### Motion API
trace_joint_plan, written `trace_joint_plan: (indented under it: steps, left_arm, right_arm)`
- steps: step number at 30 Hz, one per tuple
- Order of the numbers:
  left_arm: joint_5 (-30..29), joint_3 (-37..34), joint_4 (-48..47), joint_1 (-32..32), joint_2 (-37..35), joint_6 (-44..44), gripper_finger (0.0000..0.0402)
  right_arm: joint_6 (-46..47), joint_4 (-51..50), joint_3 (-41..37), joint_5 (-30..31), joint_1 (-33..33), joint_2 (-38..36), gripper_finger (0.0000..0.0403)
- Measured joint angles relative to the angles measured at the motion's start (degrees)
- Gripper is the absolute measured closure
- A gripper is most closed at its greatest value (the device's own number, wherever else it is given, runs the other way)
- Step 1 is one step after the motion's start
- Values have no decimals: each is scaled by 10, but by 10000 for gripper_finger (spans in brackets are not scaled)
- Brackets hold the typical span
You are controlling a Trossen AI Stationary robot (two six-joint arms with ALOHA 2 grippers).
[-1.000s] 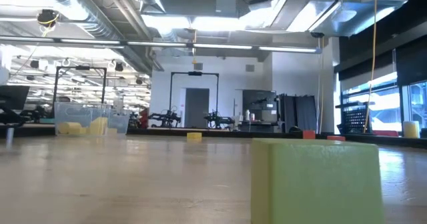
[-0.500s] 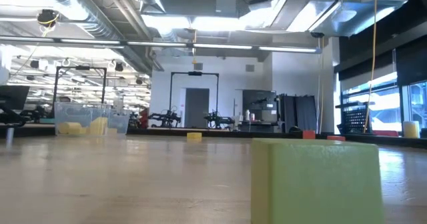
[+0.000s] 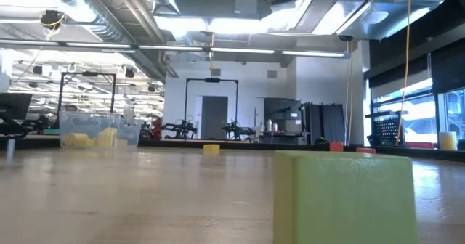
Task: Sort & place blocks by color
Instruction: Put the orange block into the white bin
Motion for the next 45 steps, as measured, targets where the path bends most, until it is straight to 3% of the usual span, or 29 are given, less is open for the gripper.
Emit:
trace_joint_plan:
  steps: [6, 8, 13, 16, 22, 27, 36, 41, 45]
  left_arm:
    - [-79, 0, -41, 51, -45, 71, 319]
    - [-90, 0, -59, 67, -62, 86, 319]
    - [-146, 0, -90, 107, -98, 141, 319]
    - [-171, 0, -106, 132, -116, 179, 319]
    - [-197, 0, -119, 184, -145, 277, 319]
    - [-248, 0, -119, 232, -165, 367, 319]
    - [-275, 0, -98, 386, -193, 538, 319]
    - [-281, 0, -43, 504, -193, 659, 319]
    - [-253, 0, 12, 604, -193, 741, 319]
  right_arm:
    - [89, 2, 0, 31, 1, 5, 289]
    - [173, 7, 0, 101, 1, 13, 289]
    - [441, -13, 0, 371, -3, 37, 289]
    - [561, -12, 0, 449, -17, 51, 289]
    - [645, -11, -17, 444, -73, 71, 289]
    - [670, -11, -88, 445, -124, 74, 289]
    - [622, 29, -246, 477, -204, 75, 292]
    - [556, 81, -294, 457, -242, 74, 335]
    - [521, 98, -318, 442, -268, 74, 376]
